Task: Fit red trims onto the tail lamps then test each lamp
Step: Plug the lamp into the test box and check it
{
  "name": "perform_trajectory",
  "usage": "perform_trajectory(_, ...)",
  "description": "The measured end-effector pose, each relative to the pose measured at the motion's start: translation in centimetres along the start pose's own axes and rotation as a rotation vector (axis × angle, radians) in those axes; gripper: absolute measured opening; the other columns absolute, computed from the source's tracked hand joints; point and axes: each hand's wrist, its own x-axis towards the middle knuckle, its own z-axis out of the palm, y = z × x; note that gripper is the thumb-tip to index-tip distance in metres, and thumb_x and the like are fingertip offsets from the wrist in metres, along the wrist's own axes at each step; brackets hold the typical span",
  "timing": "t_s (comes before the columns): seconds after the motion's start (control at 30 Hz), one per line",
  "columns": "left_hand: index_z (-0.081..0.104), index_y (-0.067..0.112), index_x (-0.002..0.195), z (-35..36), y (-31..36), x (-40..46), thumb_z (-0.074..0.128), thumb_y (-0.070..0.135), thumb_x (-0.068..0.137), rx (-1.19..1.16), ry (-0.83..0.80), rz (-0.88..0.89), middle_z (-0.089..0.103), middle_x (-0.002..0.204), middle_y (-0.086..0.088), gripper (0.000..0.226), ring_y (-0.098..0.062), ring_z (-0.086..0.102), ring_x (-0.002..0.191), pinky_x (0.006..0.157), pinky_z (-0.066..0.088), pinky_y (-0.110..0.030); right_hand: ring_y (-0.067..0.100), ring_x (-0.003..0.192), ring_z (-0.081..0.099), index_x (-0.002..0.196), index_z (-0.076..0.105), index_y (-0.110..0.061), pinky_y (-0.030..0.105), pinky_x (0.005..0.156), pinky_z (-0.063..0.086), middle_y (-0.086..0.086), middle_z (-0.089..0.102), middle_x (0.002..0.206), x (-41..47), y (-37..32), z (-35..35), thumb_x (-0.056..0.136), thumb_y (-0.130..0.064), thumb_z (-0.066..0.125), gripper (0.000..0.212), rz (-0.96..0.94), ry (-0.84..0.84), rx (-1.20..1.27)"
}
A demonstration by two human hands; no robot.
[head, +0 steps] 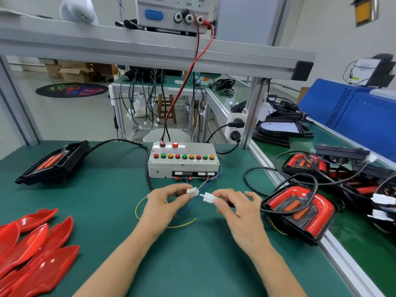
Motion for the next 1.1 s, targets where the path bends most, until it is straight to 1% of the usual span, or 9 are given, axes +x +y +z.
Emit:
perform_trajectory(0.1, 0.071, 0.043, 0.087, 0.1, -0.4, -0.4, 0.072, 0.021, 0.082, 0.081, 0.027, 0.051, 0.070, 0.089, 0.013, 0.023, -0.020, 0.051, 0.084, 0.067, 0.046, -0.036, 0.006, 0.088, 0.058, 0.092, 0.060, -0.038, 0.013, 0.101, 0.008, -0.020, 0.060, 0.072, 0.0, -0.2, 0.2, 0.096, -0.036, 0.056, 0.006, 0.005, -0.015, 0.022)
perform_trajectory(0.17, 0.068, 0.046, 0.082, 0.4, -0.3, -0.8, 0.071, 0.019, 0.082, 0.198, 0.114, 0.148, 0.067, 0.089, 0.026, 0.028, -0.002, 0.044, 0.106, 0.083, 0.039, -0.023, 0.007, 0.087, 0.058, 0.091, 0.059, -0.039, 0.014, 0.100, 0.009, -0.018, 0.062, 0.075, 0.0, -0.4, 0.4, 0.096, -0.033, 0.056, 0.009, 0.007, -0.032, 0.041)
perform_trajectory(0.2, 0.066, 0.044, 0.080, 0.5, -0.1, -1.0, 0.072, 0.020, 0.080, 0.260, 0.167, 0.240, 0.065, 0.088, 0.030, 0.025, 0.015, 0.038, 0.106, 0.090, 0.033, -0.023, 0.008, 0.086, 0.058, 0.091, 0.059, -0.039, 0.014, 0.100, 0.010, -0.017, 0.062, 0.076, 0.0, -0.4, 0.5, 0.097, -0.033, 0.056, 0.009, 0.009, -0.039, 0.051)
perform_trajectory(0.27, 0.065, 0.034, 0.078, 0.7, -0.1, -1.1, 0.073, 0.017, 0.075, 0.398, 0.243, 0.411, 0.065, 0.081, 0.027, 0.019, 0.023, 0.040, 0.098, 0.098, 0.025, -0.027, 0.008, 0.086, 0.058, 0.090, 0.059, -0.040, 0.016, 0.100, 0.012, -0.015, 0.062, 0.074, 0.0, -0.6, 0.6, 0.096, -0.035, 0.055, 0.009, 0.016, -0.042, 0.071)
perform_trajectory(0.37, 0.069, 0.022, 0.078, 0.7, -0.5, -0.7, 0.075, 0.009, 0.070, 0.554, 0.309, 0.529, 0.065, 0.078, 0.019, 0.017, 0.006, 0.052, 0.079, 0.096, 0.023, -0.027, 0.004, 0.083, 0.056, 0.088, 0.060, -0.040, 0.020, 0.100, 0.016, -0.016, 0.061, 0.067, 0.1, -0.8, 0.7, 0.096, -0.035, 0.056, 0.011, 0.034, -0.044, 0.105)
perform_trajectory(0.5, 0.070, 0.018, 0.076, 0.7, -0.6, -0.4, 0.071, 0.009, 0.069, 0.680, 0.395, 0.636, 0.066, 0.074, 0.012, 0.011, -0.003, 0.053, 0.073, 0.089, 0.025, -0.029, -0.010, 0.082, 0.049, 0.087, 0.064, -0.037, 0.022, 0.098, 0.019, -0.015, 0.061, 0.063, 0.1, -1.2, 0.8, 0.096, -0.031, 0.057, 0.012, 0.053, -0.045, 0.147)
perform_trajectory(0.83, 0.069, 0.017, 0.073, 0.5, -0.5, -0.5, 0.071, 0.009, 0.068, 0.714, 0.407, 0.665, 0.064, 0.070, 0.011, 0.010, -0.005, 0.051, 0.072, 0.085, 0.024, -0.027, -0.011, 0.081, 0.048, 0.084, 0.063, -0.039, 0.022, 0.096, 0.021, -0.011, 0.063, 0.066, -0.1, -1.9, 0.8, 0.096, -0.032, 0.056, 0.015, 0.040, -0.036, 0.143)
perform_trajectory(0.97, 0.069, 0.016, 0.074, 0.5, -0.4, -0.6, 0.071, 0.007, 0.068, 0.678, 0.373, 0.667, 0.064, 0.070, 0.012, 0.010, -0.005, 0.052, 0.073, 0.085, 0.026, -0.027, -0.020, 0.082, 0.042, 0.084, 0.064, -0.038, 0.023, 0.093, 0.022, -0.011, 0.063, 0.067, -0.1, -1.9, 1.2, 0.096, -0.032, 0.056, 0.016, 0.049, -0.005, 0.125)
perform_trajectory(1.1, 0.070, 0.016, 0.078, 0.5, -0.2, -1.0, 0.073, 0.014, 0.068, 0.553, 0.276, 0.605, 0.065, 0.075, 0.013, 0.010, 0.003, 0.051, 0.077, 0.088, 0.029, -0.029, -0.005, 0.085, 0.051, 0.085, 0.062, -0.040, 0.024, 0.096, 0.020, -0.012, 0.061, 0.065, 0.0, -1.6, 1.4, 0.095, -0.042, 0.049, 0.017, 0.042, 0.022, 0.090)
